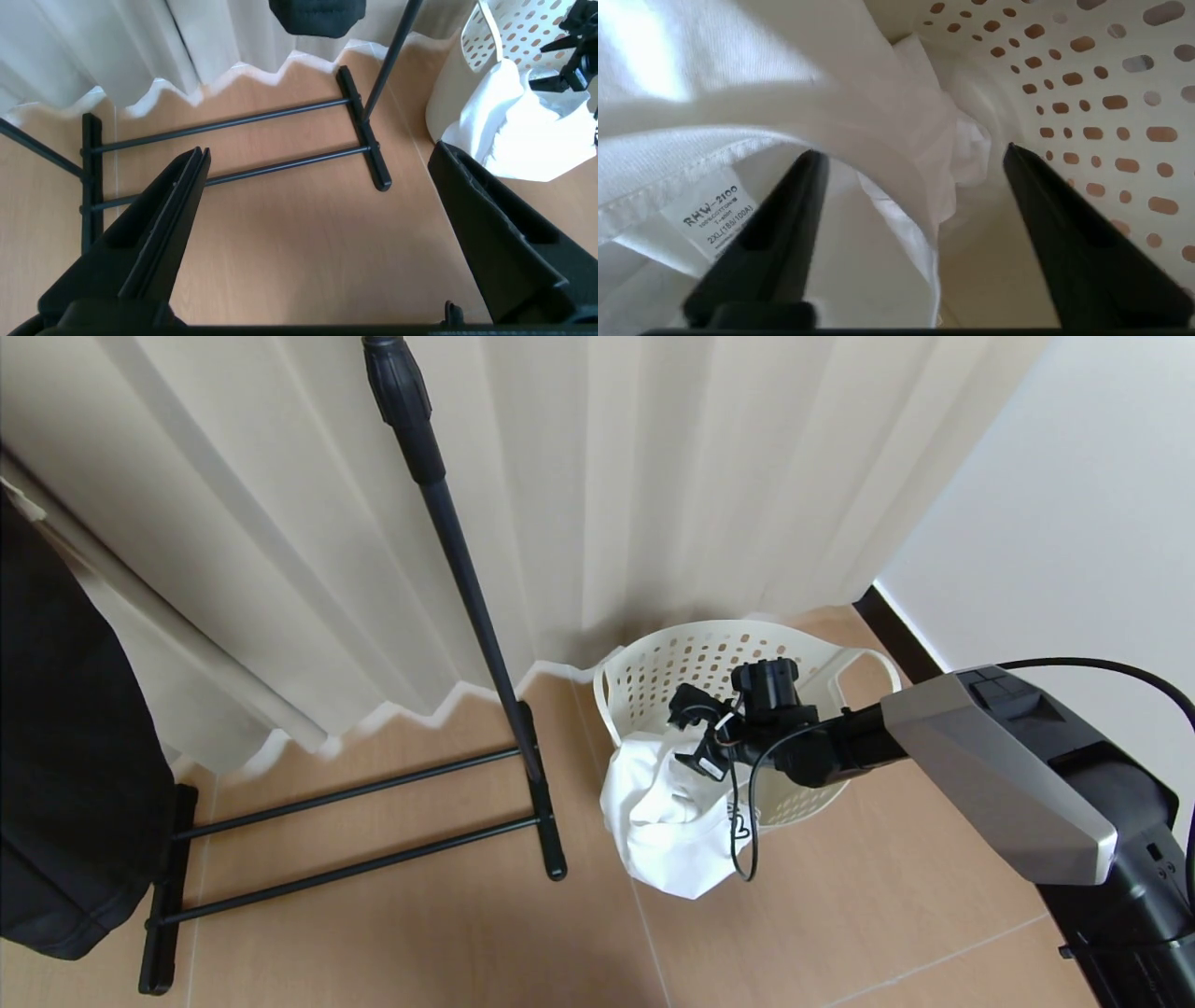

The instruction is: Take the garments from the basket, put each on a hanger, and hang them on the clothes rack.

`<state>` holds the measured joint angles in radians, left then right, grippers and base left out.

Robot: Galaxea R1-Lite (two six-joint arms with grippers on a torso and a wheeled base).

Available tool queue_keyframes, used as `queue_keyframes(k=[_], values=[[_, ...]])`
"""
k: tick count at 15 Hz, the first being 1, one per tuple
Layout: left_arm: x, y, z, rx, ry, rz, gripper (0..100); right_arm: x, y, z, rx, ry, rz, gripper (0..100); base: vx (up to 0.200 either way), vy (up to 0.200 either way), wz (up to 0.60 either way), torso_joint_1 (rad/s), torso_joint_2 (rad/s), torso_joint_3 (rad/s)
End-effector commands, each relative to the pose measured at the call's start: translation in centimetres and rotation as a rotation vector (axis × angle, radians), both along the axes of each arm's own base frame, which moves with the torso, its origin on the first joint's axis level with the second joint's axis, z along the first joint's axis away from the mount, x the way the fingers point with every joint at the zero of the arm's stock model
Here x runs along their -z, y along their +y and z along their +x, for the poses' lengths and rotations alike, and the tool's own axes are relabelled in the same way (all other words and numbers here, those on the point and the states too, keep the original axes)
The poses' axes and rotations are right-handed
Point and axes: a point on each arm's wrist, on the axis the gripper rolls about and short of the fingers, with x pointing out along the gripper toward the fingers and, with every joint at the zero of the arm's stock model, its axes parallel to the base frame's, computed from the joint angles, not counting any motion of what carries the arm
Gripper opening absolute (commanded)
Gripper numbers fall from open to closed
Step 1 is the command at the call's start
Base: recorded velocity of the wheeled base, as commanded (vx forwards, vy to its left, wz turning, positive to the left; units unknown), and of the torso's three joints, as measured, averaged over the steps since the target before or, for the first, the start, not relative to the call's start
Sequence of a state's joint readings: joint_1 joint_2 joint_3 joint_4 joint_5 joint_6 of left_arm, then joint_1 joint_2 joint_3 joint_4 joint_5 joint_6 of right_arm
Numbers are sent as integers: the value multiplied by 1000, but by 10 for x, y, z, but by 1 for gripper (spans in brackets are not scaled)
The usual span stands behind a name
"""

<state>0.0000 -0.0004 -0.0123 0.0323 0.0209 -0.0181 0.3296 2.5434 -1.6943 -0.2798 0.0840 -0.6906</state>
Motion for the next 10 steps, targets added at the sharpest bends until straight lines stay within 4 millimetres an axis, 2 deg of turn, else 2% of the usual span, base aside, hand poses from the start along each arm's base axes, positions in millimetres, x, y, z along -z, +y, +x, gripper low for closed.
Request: queue_keyframes(k=[1, 6, 8, 10], values=[[0, 0, 0, -1, 0, 0, 100, -1, 1, 0, -1, -5, 1, 0, 0, 0, 0, 0, 0, 0], [0, 0, 0, -1, 0, 0, 100, -9, 2, -2, 23, -12, 31, 0, 0, 0, 0, 0, 0, 0], [0, 0, 0, -1, 0, 0, 100, -25, 3, -14, 21, -14, 43, 0, 0, 0, 0, 0, 0, 0], [0, 0, 0, -1, 0, 0, 100, -56, 2, -36, 16, -56, 77, 0, 0, 0, 0, 0, 0, 0]])
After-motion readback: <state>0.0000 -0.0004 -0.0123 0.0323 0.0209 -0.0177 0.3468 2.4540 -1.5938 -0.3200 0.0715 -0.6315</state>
